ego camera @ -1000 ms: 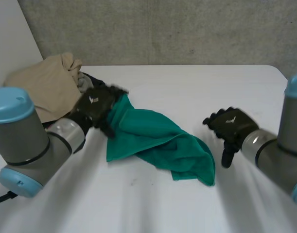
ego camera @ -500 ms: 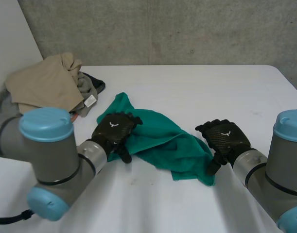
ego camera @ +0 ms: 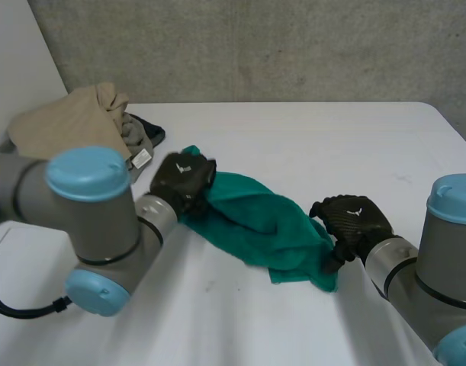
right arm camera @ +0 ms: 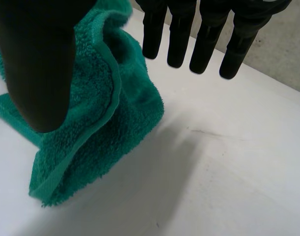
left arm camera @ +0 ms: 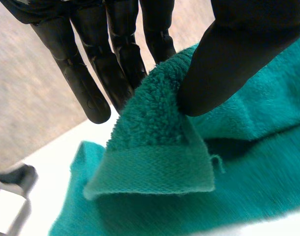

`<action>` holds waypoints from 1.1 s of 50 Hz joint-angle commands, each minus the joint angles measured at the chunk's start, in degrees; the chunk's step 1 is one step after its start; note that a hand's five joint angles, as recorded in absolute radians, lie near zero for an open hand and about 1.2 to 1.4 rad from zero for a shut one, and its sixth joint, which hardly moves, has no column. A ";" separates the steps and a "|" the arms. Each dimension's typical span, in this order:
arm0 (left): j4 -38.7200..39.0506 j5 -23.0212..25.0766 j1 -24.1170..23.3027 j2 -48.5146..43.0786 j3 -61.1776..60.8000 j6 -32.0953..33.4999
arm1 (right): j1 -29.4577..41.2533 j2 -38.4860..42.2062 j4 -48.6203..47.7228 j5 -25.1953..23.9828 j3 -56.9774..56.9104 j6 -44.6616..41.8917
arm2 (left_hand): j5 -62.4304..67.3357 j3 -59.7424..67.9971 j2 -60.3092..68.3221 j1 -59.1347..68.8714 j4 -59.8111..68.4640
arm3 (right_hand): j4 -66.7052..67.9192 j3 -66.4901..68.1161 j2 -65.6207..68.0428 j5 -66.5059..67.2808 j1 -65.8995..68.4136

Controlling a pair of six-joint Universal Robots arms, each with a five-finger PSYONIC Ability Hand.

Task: Fold the laundry.

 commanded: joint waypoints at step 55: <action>-2.42 0.21 10.29 20.75 -3.55 -0.48 | -5.86 7.65 9.97 -5.98 -24.06 -6.74 | 14.34 11.94 11.71 14.46 11.45 | -2.74 -2.74 -2.22 -2.99 -2.89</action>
